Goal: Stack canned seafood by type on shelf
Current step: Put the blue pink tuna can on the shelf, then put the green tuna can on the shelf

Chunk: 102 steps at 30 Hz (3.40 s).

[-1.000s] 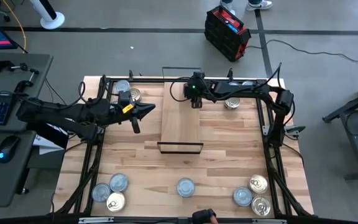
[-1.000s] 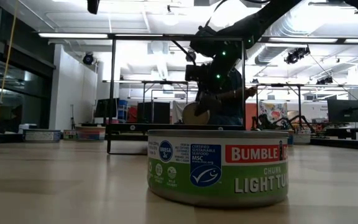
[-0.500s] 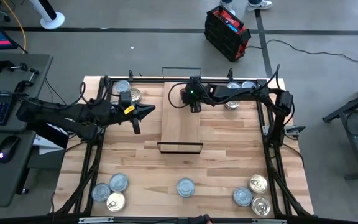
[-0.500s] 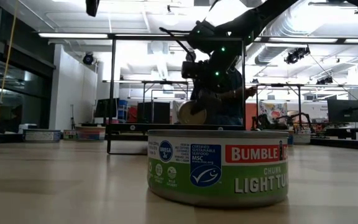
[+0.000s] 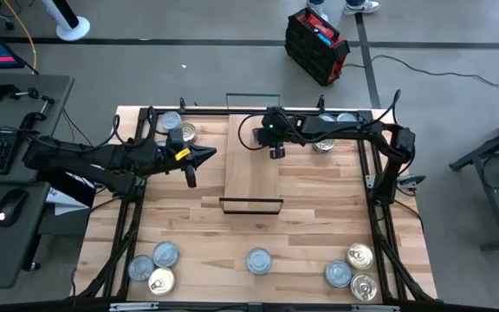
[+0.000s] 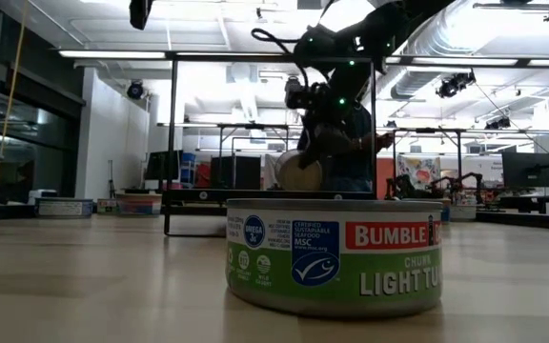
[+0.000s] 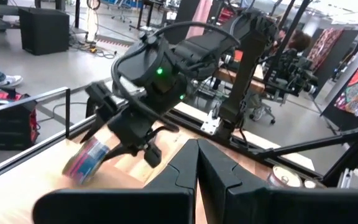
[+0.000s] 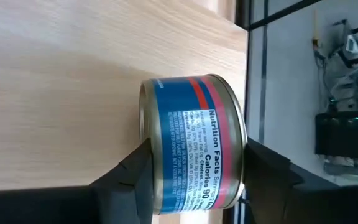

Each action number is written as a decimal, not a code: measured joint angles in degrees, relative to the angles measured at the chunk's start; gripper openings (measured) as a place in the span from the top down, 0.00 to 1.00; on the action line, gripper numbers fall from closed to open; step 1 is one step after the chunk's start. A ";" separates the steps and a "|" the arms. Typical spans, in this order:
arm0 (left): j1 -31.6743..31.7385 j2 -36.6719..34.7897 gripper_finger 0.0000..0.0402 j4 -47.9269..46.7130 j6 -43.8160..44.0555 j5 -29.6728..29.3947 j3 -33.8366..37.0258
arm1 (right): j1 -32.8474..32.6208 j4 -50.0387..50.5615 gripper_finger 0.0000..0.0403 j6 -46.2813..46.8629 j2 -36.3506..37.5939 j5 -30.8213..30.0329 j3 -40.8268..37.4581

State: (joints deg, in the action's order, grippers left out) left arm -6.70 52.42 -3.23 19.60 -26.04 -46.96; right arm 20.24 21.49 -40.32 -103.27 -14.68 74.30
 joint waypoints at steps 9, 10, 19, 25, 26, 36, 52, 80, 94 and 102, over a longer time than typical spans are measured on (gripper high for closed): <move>0.00 0.00 1.00 -2.39 0.48 -0.02 0.02 | -1.37 -4.50 0.53 -3.00 -0.13 -7.19 -0.13; 0.00 0.00 1.00 -2.56 0.43 -0.02 0.02 | -1.34 -4.70 0.56 -3.52 -0.13 -9.26 -0.13; 0.00 0.00 1.00 -4.93 0.37 -0.04 0.02 | -0.73 -6.77 0.59 -5.47 -2.78 -17.37 -0.13; 0.00 0.00 1.00 -5.29 0.34 -0.04 0.02 | -0.98 -12.39 0.56 -11.10 -6.84 -23.55 -0.13; 0.00 0.00 1.00 -5.34 0.41 -0.04 0.02 | -1.09 -13.26 0.56 -11.48 -7.24 -24.65 -0.13; 0.00 0.00 1.00 -7.75 2.83 -0.05 0.02 | -1.10 -12.03 0.54 -7.11 -7.25 -22.77 -0.04; 0.00 0.00 1.00 -7.75 3.25 -0.04 0.02 | -1.28 -5.03 0.42 2.95 -7.37 -19.67 -0.13; -0.02 0.00 1.00 -10.71 2.97 -0.02 0.02 | -0.73 19.38 0.66 44.50 18.38 -3.83 -6.81; 2.49 2.14 1.00 -9.43 4.61 2.88 0.02 | 14.48 7.96 0.99 80.43 32.33 -2.90 -32.13; 4.64 8.07 1.00 -6.17 10.98 11.57 0.02 | 19.58 8.24 1.00 76.03 27.57 4.66 -30.90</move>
State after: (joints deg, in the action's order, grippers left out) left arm -2.06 60.50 -9.40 30.59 -14.48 -46.94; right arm 39.82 29.73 35.71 -75.69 -10.01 43.40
